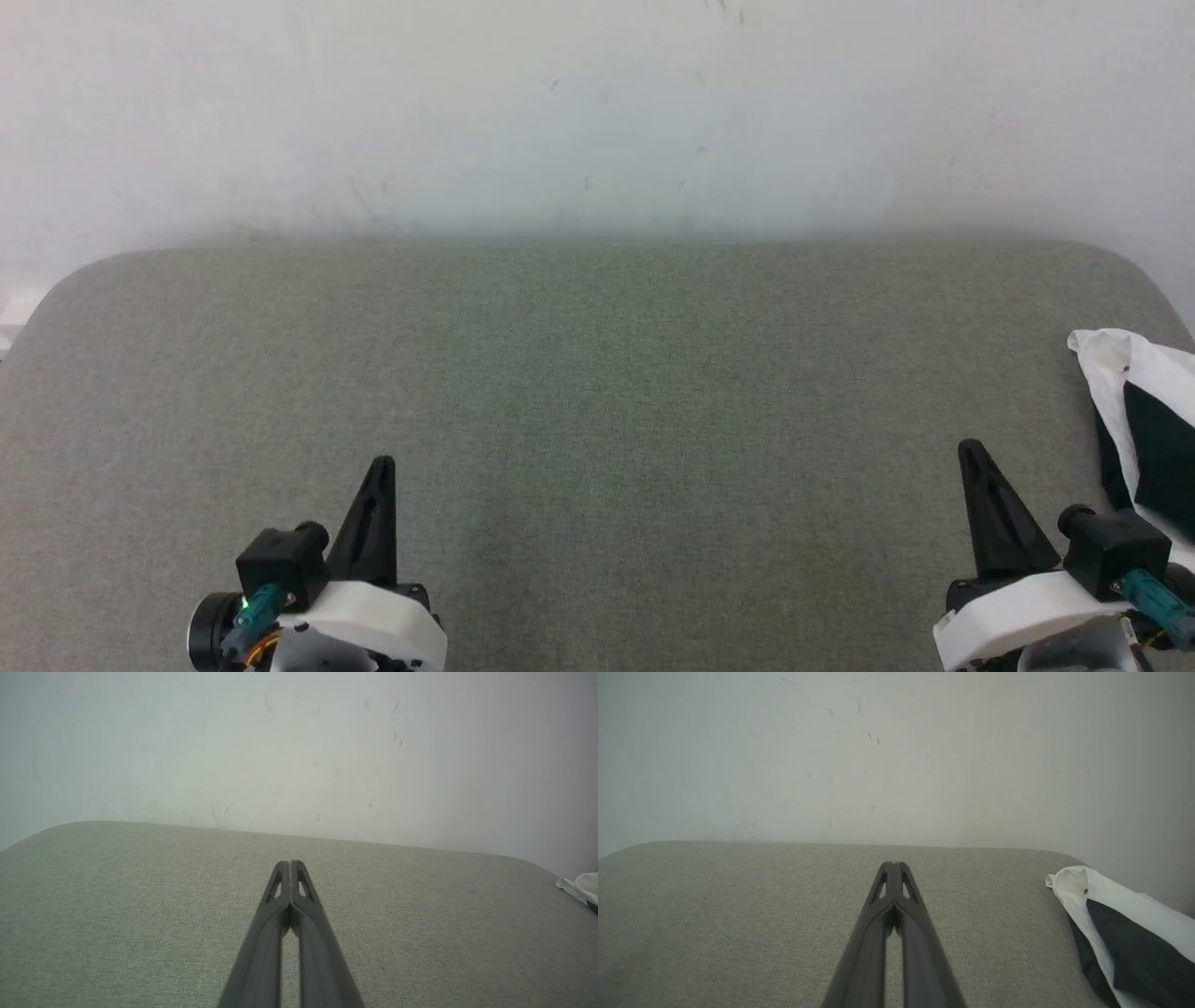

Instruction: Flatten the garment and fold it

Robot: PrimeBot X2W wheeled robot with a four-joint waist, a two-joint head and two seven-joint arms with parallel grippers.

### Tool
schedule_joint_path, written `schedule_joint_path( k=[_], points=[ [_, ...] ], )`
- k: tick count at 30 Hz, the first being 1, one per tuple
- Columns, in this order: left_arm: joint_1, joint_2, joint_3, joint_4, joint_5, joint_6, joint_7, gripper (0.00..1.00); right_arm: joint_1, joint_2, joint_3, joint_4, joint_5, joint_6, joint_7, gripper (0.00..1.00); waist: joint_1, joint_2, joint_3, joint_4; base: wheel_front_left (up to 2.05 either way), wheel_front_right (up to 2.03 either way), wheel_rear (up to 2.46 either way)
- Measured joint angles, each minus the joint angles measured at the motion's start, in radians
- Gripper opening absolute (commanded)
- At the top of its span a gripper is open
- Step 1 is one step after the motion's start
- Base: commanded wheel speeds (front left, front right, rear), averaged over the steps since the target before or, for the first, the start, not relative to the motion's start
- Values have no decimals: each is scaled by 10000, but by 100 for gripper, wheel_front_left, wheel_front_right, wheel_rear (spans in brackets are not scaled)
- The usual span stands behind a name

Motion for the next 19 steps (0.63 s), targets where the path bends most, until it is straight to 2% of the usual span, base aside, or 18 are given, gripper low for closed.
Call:
schedule_joint_path(
  k=[19],
  points=[
    [0, -4, 65, -326, 288, 35, 359, 0, -55, 0, 132, -130, -171, 0, 311, 0, 0, 0, 88, -102, 0, 0, 0]
  ],
)
